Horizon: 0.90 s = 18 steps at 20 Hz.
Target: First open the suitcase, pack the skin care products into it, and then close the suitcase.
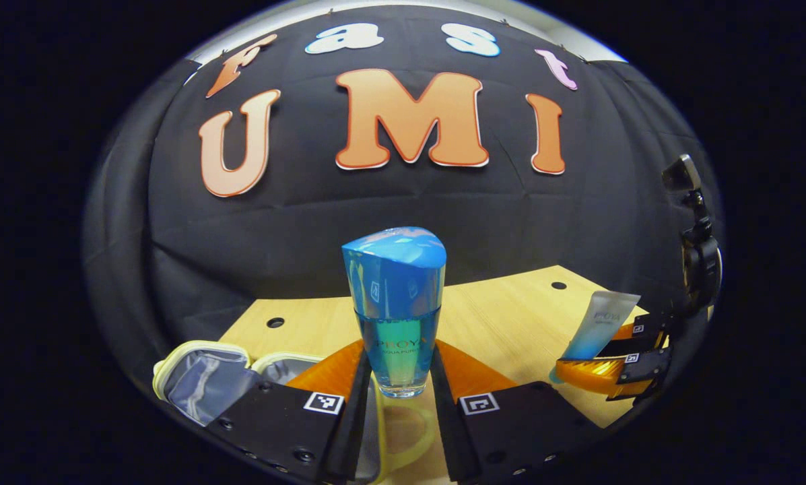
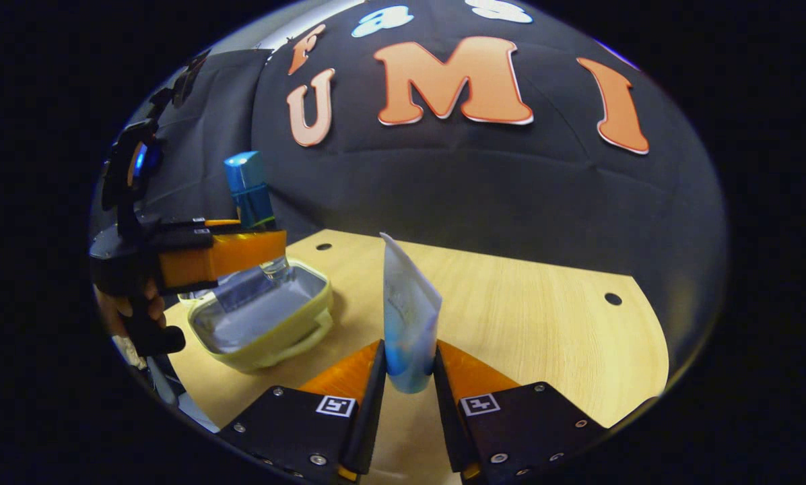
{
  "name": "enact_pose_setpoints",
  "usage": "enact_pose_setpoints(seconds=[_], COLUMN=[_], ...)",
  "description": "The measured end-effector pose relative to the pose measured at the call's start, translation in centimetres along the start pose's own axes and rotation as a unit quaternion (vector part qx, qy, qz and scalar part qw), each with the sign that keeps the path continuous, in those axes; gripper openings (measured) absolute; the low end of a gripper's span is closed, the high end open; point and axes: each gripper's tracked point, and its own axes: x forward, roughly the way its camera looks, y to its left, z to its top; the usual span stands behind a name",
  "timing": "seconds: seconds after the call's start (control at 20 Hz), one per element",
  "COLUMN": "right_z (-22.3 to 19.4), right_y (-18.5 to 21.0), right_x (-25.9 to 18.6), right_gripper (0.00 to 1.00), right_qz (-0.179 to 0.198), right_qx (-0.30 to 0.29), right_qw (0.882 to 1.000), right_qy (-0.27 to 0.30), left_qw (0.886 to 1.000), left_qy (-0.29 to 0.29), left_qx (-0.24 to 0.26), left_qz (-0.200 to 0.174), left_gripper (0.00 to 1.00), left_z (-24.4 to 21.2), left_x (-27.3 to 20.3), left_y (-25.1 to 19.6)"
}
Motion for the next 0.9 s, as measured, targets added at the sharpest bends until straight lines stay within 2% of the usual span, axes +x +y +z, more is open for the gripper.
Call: enact_pose_setpoints(seconds=[0.2,0.5,0.65,0.9], right_z=[3.3,5.3,5.9,6.0], right_y=[3.5,8.5,10.4,13.6], right_x=[-0.6,-0.3,-0.1,1.0], right_gripper=[0.42,0.43,0.42,0.43], right_qz=[0.018,0.050,0.056,0.064], right_qx=[-0.007,-0.013,-0.021,-0.015], right_qw=[1.000,0.999,0.998,0.998], right_qy=[-0.016,-0.016,-0.021,-0.017], left_qw=[1.000,0.997,0.995,0.988], left_qy=[0.019,0.057,0.083,0.148], left_qx=[-0.014,-0.014,-0.011,-0.027], left_qz=[0.020,0.047,0.050,0.032], left_gripper=[0.48,0.48,0.48,0.48], left_z=[0.5,-1.0,-2.7,-7.0], left_x=[-1.9,-3.9,-3.9,-2.6], left_y=[4.1,10.7,13.1,15.6])
